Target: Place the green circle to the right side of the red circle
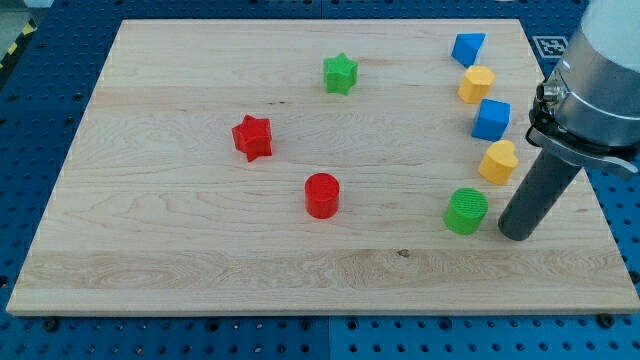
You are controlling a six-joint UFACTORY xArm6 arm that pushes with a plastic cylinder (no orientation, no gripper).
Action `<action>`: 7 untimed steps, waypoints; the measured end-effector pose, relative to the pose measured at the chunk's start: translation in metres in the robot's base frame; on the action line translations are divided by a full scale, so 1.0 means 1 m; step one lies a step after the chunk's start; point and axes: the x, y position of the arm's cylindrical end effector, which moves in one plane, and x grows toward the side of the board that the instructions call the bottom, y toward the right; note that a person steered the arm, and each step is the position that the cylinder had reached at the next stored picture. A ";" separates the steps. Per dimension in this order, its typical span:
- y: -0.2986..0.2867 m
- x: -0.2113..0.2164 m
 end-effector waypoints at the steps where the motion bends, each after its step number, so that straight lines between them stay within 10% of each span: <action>1: 0.000 0.000; 7: -0.086 0.008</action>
